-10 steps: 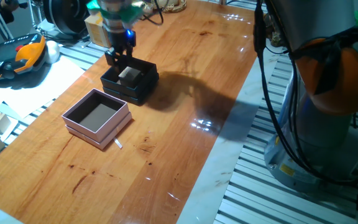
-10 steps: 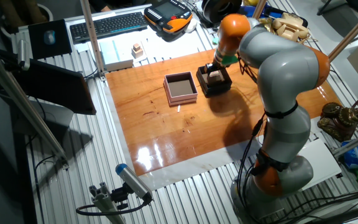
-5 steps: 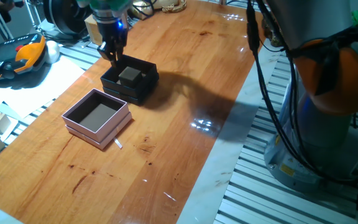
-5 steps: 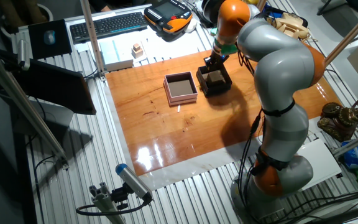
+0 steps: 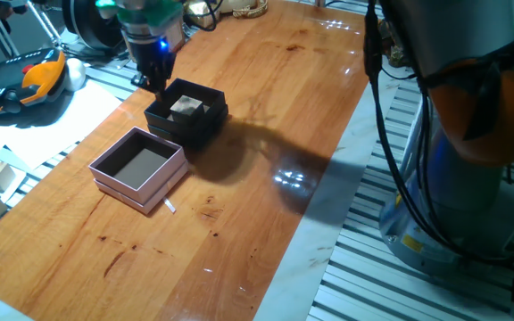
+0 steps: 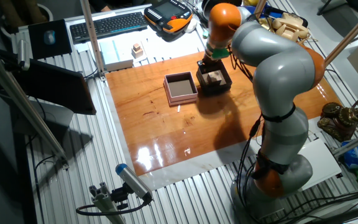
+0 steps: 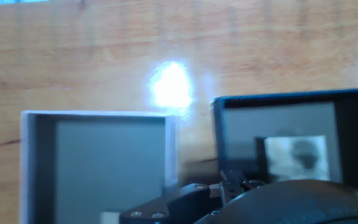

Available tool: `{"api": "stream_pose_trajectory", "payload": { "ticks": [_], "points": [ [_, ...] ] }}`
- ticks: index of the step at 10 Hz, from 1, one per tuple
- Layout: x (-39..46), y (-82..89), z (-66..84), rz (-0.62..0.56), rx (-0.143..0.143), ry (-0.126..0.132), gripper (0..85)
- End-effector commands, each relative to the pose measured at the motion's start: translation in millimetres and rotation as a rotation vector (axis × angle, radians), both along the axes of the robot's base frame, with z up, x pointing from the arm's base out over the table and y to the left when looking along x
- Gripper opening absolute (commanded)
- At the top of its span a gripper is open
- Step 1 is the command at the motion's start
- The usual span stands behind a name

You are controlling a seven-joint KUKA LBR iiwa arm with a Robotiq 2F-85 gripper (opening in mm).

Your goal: Move an object from one box to another

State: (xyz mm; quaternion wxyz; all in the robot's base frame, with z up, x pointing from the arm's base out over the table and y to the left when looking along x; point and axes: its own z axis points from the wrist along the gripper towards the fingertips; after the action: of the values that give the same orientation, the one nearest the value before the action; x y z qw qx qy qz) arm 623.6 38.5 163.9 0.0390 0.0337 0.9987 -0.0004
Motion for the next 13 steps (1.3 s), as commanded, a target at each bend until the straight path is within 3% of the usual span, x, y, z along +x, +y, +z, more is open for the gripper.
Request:
{"api": "stream_pose_trajectory", "payload": {
  "ticks": [1,3,4,6,7,11,13],
  "points": [
    [-3.2,27.8,0.3,-0.009,-0.005,-0.004,0.0],
    [-13.3,49.1,-2.3,-0.016,-0.035,-0.003,0.0],
    [-15.8,55.4,-6.0,-0.027,-0.034,-0.003,0.0],
    [-19.0,62.4,-17.6,-0.039,0.013,-0.008,0.0],
    [-20.9,67.1,-25.5,-0.039,0.015,-0.019,0.0],
    [-27.3,81.5,-54.6,-0.039,0.005,-0.038,0.0],
    [-31.6,90.8,-59.2,-0.043,-0.021,-0.037,0.0]
  ]
}}
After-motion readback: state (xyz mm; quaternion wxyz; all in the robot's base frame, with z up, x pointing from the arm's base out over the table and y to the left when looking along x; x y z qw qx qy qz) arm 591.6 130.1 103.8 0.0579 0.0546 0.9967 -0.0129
